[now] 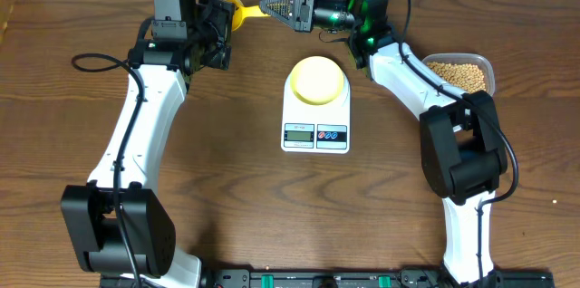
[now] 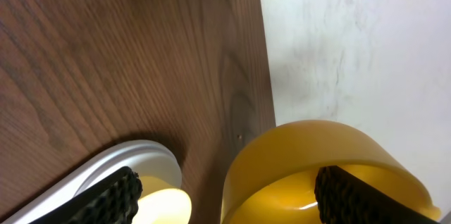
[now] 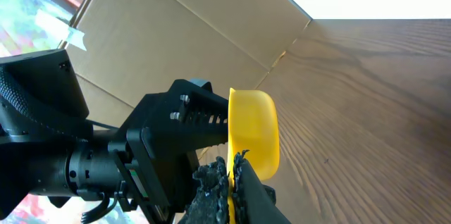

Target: Scoop item into bowl and weigh 50g on scale

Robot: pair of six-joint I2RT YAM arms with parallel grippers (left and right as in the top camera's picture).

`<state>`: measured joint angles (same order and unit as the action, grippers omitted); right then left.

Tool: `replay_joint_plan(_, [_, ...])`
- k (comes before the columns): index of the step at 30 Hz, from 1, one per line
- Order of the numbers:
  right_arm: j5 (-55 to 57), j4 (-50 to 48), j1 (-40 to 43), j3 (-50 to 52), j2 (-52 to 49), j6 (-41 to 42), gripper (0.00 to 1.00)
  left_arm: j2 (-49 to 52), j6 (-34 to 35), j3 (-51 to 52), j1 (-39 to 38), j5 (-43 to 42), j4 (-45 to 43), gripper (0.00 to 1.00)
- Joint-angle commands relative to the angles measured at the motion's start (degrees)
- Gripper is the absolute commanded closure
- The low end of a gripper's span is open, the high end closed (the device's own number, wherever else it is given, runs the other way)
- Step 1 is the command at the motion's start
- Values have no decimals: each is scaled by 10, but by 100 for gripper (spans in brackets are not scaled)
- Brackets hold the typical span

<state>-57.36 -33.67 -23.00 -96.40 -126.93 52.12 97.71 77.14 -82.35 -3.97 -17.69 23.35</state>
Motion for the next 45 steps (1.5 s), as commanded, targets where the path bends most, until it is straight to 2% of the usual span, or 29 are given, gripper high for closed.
replay_joint_plan(1, [1,0,-2,-11,-2,-3,99,-15,-1,-6,0,8,1,19])
replay_joint_plan(6, [11,9,6,-11,-2,-3,99,-15,-2,-6,0,8,1,18])
replay_joint_plan(17, [26,92,41,-11,-2,-27,99,-15,-4,-6,0,8,1,18])
replay_joint_plan(29, [26,134,115,-11,-2,-29,98,-15,-35,-6,0,8,2,18])
replay_joint_plan(40, [13,205,162,-11,-2,-29,98,-15,-132,-4,0,8,2,18])
replay_joint_plan(45, [0,229,169,-11,0,-42,98,-15,-135,-4,0,8,17,18])
